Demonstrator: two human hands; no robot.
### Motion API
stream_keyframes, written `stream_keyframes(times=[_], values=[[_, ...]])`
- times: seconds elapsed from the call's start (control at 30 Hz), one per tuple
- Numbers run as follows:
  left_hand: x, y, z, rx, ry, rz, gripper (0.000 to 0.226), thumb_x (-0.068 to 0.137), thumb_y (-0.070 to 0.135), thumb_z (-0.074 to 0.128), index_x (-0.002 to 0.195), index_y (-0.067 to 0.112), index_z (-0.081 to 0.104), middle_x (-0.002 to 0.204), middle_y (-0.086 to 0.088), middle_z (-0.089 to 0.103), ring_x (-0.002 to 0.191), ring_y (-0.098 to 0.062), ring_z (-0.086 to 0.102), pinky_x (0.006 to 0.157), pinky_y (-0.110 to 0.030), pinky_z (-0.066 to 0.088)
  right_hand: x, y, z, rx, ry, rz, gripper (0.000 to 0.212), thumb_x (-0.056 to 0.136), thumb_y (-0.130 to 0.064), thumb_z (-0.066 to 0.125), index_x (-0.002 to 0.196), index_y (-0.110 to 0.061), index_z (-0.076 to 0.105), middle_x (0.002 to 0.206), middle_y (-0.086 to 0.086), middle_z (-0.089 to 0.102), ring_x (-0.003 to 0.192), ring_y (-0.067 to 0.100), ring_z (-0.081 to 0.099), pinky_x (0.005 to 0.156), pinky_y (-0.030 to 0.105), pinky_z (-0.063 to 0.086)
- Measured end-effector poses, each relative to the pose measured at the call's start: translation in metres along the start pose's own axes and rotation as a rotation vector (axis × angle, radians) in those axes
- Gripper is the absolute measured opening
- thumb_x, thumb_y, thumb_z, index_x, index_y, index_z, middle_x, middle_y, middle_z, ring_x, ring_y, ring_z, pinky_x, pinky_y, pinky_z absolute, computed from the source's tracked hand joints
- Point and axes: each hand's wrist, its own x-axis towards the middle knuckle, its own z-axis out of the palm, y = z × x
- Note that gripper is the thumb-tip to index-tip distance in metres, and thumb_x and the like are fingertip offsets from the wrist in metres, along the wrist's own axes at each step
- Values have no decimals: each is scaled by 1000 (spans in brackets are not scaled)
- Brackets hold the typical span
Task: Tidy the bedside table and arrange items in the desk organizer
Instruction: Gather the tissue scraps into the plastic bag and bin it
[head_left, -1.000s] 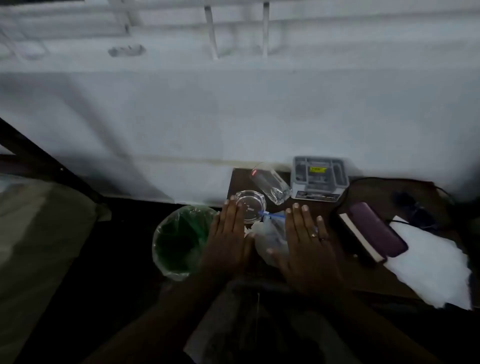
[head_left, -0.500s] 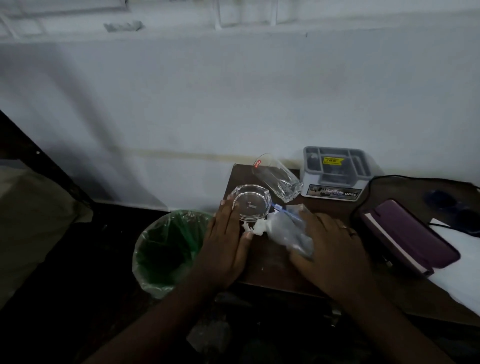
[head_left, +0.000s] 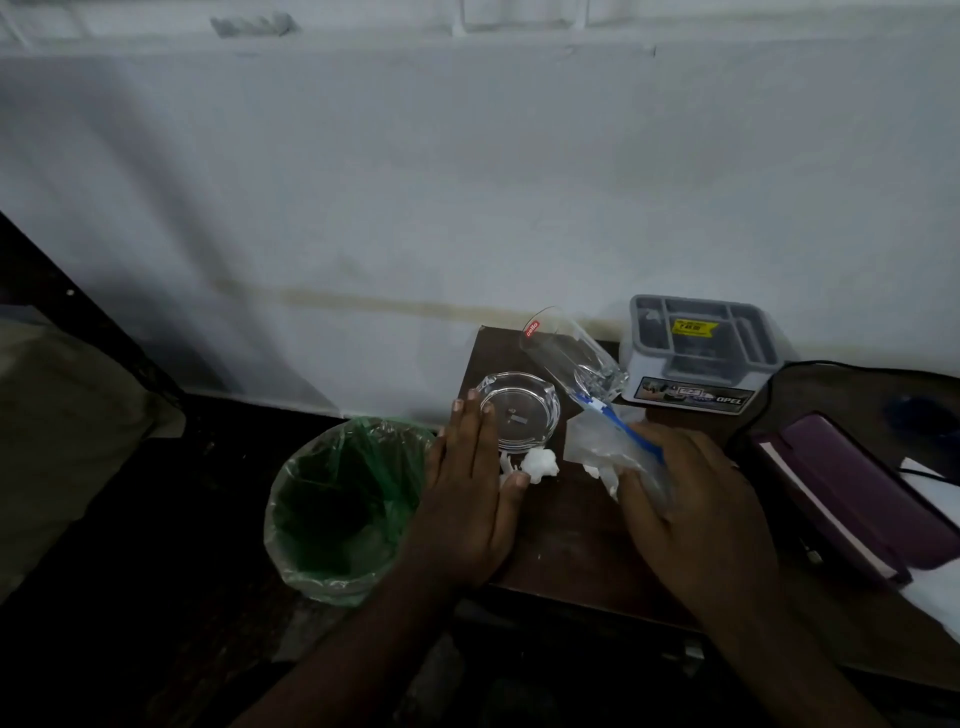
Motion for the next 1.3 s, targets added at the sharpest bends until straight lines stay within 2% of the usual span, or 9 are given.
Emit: stream_keyframes(times=[0.43, 0.6, 0.67, 0.77, 0.87, 0.97, 1.07, 1.17, 1.3], values=[[-4, 3, -5, -17, 64, 60, 73, 97, 54, 19, 155, 13, 5, 164, -2, -10, 150, -15, -16, 123, -42, 2, 6, -21, -5, 155, 87, 9, 46, 81, -27, 71, 125, -26, 54, 122, -7, 64, 112, 13, 60, 95, 41, 52], [5, 20, -19, -433, 183, 299, 64, 96, 48, 40, 148, 10, 33, 153, -12, 35, 143, -32, 33, 113, -51, 31, 3, -61, 3, 188, 143, -42, 44, 82, -28, 69, 123, -27, 54, 114, -5, 68, 103, 19, 66, 85, 42, 55], [12, 36, -24, -838, 212, 117, 50, 95, 45, 52, 140, 26, 43, 136, -4, 56, 125, -26, 55, 99, -50, 46, 3, -73, 8, 236, 94, -77, 51, 83, -28, 65, 130, -32, 46, 121, -6, 67, 107, 22, 65, 86, 41, 54], [24, 43, -34, -1294, 212, -297, 38, 81, 37, 72, 117, 27, 64, 109, -5, 74, 100, -24, 72, 75, -36, 58, 6, -77, 7, 451, -220, -153, 79, 77, -24, 64, 146, -38, 28, 138, -13, 56, 119, 9, 59, 95, 27, 51], [35, 26, -50, -1468, 211, -406, 25, 87, 15, 65, 112, 12, 66, 102, -12, 75, 95, -31, 72, 72, -38, 59, 16, -60, 3, 716, -132, -74, 59, 79, -10, 60, 132, -35, 50, 130, -18, 61, 119, 1, 58, 95, 19, 50], [42, 14, -66, -1492, 251, -525, 28, 92, 6, 58, 119, 4, 60, 108, -16, 71, 105, -39, 66, 87, -51, 57, 29, -16, 7, 385, 101, 58, 34, 89, -11, 60, 122, -19, 60, 120, 0, 66, 113, 17, 61, 94, 40, 52], [43, 8, -71, -1570, 265, -607, 31, 92, 5, 53, 123, 2, 56, 111, -20, 65, 108, -40, 63, 93, -57, 51, 20, 14, 24, -54, -210, 0, 50, 91, -20, 58, 139, -15, 48, 141, 8, 53, 130, 26, 49, 110, 42, 38], [44, 4, -75, -1638, 302, -645, 29, 92, 5, 51, 120, 4, 57, 105, -16, 64, 98, -34, 65, 79, -47, 58, 9, 22, 44, -222, -309, -49, 51, 95, -24, 46, 144, -34, 40, 152, -4, 41, 134, 24, 42, 107, 41, 38], [43, -3, -80, -1713, 286, -656, 20, 91, 5, 50, 109, 10, 59, 106, -16, 62, 100, -34, 64, 79, -48, 59, 20, 18, 49, -208, -328, -104, 34, 95, -10, 50, 120, -25, 67, 119, 1, 66, 110, 23, 59, 97, 32, 39]])
